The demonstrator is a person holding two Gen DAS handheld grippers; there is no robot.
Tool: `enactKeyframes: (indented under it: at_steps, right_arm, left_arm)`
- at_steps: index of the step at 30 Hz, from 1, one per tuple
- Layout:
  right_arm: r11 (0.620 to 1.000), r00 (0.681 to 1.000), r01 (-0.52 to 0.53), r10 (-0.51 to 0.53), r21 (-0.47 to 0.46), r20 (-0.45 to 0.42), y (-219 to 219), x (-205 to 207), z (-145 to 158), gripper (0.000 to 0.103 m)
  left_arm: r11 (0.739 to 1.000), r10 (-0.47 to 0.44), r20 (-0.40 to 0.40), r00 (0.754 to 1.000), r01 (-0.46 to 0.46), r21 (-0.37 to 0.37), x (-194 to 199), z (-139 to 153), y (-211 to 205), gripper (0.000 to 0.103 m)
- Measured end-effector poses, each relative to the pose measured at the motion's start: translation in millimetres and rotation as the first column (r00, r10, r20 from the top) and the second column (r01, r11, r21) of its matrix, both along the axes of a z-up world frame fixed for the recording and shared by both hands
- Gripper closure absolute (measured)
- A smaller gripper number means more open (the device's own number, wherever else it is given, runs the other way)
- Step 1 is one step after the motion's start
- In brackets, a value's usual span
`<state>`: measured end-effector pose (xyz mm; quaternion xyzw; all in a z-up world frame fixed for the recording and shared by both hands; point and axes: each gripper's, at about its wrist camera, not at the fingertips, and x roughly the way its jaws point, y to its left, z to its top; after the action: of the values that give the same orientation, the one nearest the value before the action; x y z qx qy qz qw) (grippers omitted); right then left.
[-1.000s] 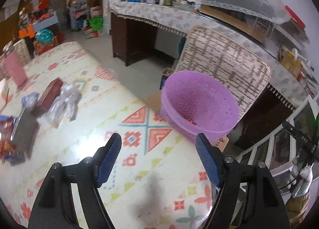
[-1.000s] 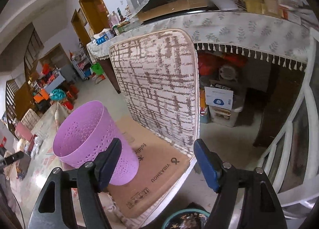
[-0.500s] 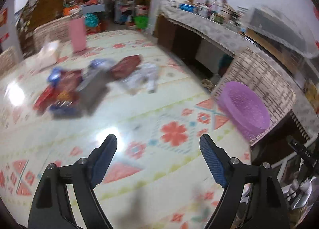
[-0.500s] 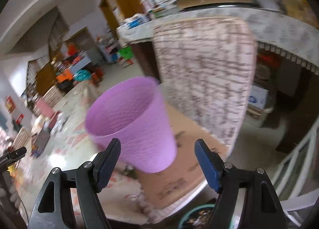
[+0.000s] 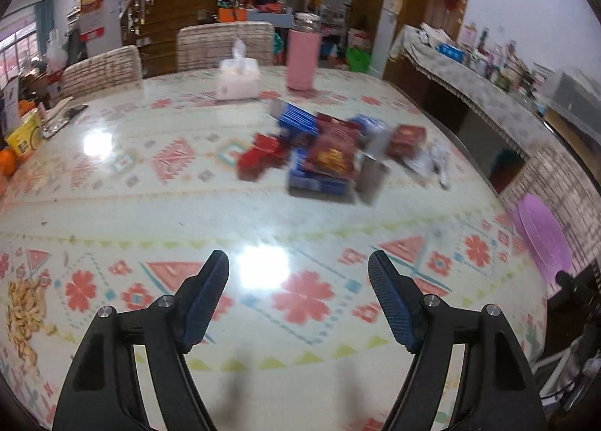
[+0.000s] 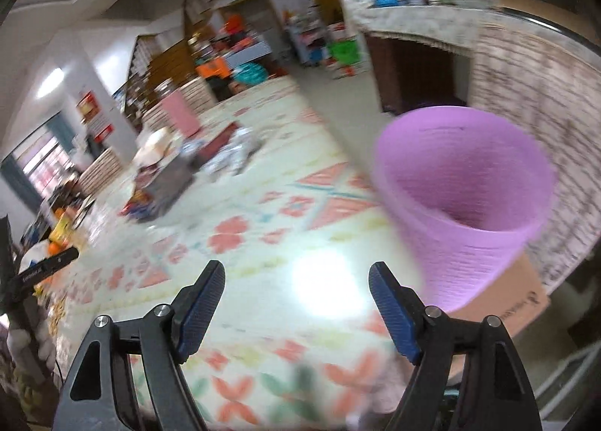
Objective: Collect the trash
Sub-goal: 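Move both tools back toward the snack bags on the table, then grasp the red snack bag with the left gripper while right gripper grasps the flat blue box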
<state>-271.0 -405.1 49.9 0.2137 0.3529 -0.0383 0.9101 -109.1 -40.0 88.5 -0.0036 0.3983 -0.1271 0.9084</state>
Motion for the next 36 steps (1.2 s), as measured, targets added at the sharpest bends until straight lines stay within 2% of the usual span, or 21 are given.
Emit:
enactKeyframes:
  at_steps: [4, 9, 11, 17, 21, 22, 23, 25, 27, 36]
  right_arm:
    - [0.999, 0.998, -0.054, 0.054, 0.006, -0.012, 29.5, 22.6, -1.3, 0.020]
    - [0.996, 0.996, -0.084, 0.084, 0.020, -0.034, 49.3, 38.2, -6.6, 0.020]
    - [0.996, 0.996, -0.083, 0.084, 0.017, -0.043, 52.3, 39.5, -8.9, 0.020]
    - [0.998, 0.996, -0.064, 0.064, 0.009, -0.063, 48.7, 35.5, -13.2, 0.020]
    - [0.999, 0.996, -0.050, 0.051, 0.011, -0.073, 40.3, 32.5, -15.4, 0.020]
    - [0.999, 0.996, -0.047, 0.048, 0.012, -0.074, 38.4, 32.5, -16.0, 0.020]
    - [0.999, 0.996, -0.045, 0.046, 0.013, -0.075, 36.7, 31.7, -15.4, 0.020]
    - [0.999, 0.996, -0.043, 0.045, 0.016, -0.076, 34.2, 33.1, -15.7, 0.020]
    - [0.999, 0.996, -0.051, 0.052, 0.015, -0.078, 34.9, 37.4, -15.6, 0.020]
    - [0.987, 0.983, -0.159, 0.159, 0.008, -0.086, 68.2, 80.4, -8.5, 0.020]
  left_arm:
    - [1.000, -0.002, -0.009, 1.000, 0.002, 0.002, 23.2, 0.6, 6.7, 0.027]
    - [0.998, -0.053, -0.048, 0.997, 0.052, -0.018, 72.3, -4.5, -16.5, 0.027]
    - [0.997, -0.073, -0.061, 0.995, 0.071, -0.027, 98.1, -6.8, -32.0, 0.027]
    - [0.996, -0.057, -0.113, 0.992, 0.048, -0.081, 164.0, -20.7, -65.5, 0.027]
    - [0.998, -0.055, -0.176, 0.983, 0.049, -0.037, 187.6, -39.7, -84.0, 0.027]
    - [0.998, -0.062, -0.192, 0.979, 0.057, -0.031, 188.5, -45.1, -87.1, 0.035]
    - [0.997, -0.077, -0.206, 0.975, 0.072, -0.032, 188.5, -48.5, -89.4, 0.056]
    - [0.994, -0.108, -0.216, 0.970, 0.102, -0.041, 180.2, -51.1, -91.7, 0.070]
    - [0.996, -0.093, -0.195, 0.976, 0.089, -0.032, 167.8, -45.2, -87.2, 0.073]
    - [0.991, -0.077, -0.102, 0.992, 0.065, -0.116, 115.9, -21.2, -46.0, 0.073]
